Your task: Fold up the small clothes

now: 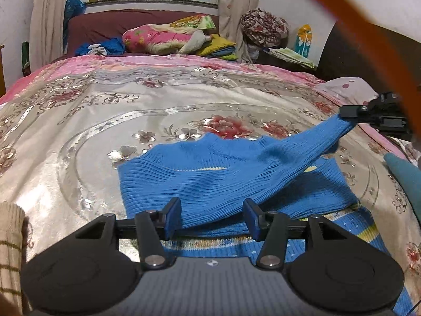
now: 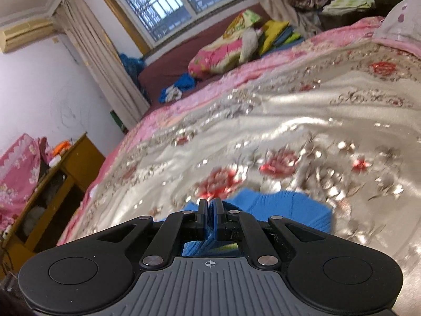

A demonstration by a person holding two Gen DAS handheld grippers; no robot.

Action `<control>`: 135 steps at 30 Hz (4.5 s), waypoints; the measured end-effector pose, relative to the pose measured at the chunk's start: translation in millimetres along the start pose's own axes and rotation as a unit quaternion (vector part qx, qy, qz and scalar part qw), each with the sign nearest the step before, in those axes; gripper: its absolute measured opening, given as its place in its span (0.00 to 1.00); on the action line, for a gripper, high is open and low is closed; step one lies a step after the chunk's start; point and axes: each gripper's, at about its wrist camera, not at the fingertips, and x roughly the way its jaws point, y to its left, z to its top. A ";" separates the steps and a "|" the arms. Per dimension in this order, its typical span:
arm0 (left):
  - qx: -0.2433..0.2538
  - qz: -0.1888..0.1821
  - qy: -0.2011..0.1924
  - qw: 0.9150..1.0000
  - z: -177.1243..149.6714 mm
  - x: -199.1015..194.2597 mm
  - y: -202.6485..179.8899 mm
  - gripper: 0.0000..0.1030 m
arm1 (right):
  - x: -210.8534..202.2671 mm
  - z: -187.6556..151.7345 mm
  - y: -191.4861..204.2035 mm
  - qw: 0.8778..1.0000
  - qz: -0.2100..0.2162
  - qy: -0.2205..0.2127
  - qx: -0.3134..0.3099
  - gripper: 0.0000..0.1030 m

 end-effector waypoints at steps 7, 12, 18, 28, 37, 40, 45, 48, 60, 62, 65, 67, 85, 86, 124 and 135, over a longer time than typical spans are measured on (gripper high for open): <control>-0.005 0.012 0.017 1.000 -6.8 9.3 5.5 0.55 | -7.7 -21.5 -41.0 0.999 -0.033 0.016 0.028 0.04; -0.009 0.026 0.037 0.999 -14.7 16.2 14.6 0.55 | 1.1 -48.0 -63.5 0.996 -0.059 0.060 0.037 0.05; 0.007 0.032 0.043 0.999 -18.3 14.7 15.2 0.55 | -5.6 -53.7 -78.2 0.994 -0.036 0.067 0.082 0.12; 0.005 0.033 0.030 0.999 -16.5 6.0 15.4 0.55 | 10.3 -58.1 -63.1 0.993 -0.062 0.091 0.047 0.32; -0.026 0.038 0.003 0.999 -9.1 0.2 32.3 0.56 | 1.4 -47.4 -49.2 0.997 -0.060 0.054 0.008 0.09; -0.042 0.040 0.011 0.998 -10.4 7.7 35.7 0.56 | 0.6 -48.4 -51.1 0.996 -0.072 0.053 0.003 0.09; -0.031 0.069 0.044 0.996 -15.0 21.1 33.5 0.56 | 15.0 -64.9 -50.8 0.991 -0.100 0.089 -0.024 0.14; -0.027 0.071 0.047 0.996 -14.6 19.8 33.6 0.56 | 9.4 -62.7 -43.8 0.990 -0.109 0.077 -0.039 0.17; -0.002 0.102 0.034 0.994 -0.4 22.0 23.1 0.57 | 20.4 -59.8 -2.5 0.987 -0.110 0.045 -0.108 0.18; 0.009 0.108 0.040 0.993 1.3 26.0 20.3 0.58 | 30.1 -62.1 0.5 0.986 -0.111 0.049 -0.115 0.18; 0.014 0.115 0.043 0.992 0.9 30.5 19.4 0.63 | 44.4 -65.0 0.2 0.983 -0.119 0.062 -0.125 0.18; 0.012 0.117 0.047 0.992 0.1 33.9 20.5 0.64 | 51.9 -68.6 -2.4 0.981 -0.127 0.072 -0.131 0.18; 0.024 0.123 0.050 0.991 2.0 34.7 18.9 0.69 | 51.0 -67.6 -8.7 0.980 -0.137 0.071 -0.128 0.18; 0.027 0.123 0.046 0.991 3.3 33.7 18.4 0.69 | 49.5 -66.0 -6.6 0.980 -0.135 0.067 -0.131 0.18; -0.040 0.109 0.041 0.992 1.8 27.7 45.4 0.70 | 61.1 -71.7 15.0 0.974 -0.113 0.085 -0.177 0.24; -0.041 0.077 0.053 0.995 -30.4 -31.5 32.1 0.70 | -29.3 -93.6 2.6 0.982 -0.091 0.085 -0.141 0.24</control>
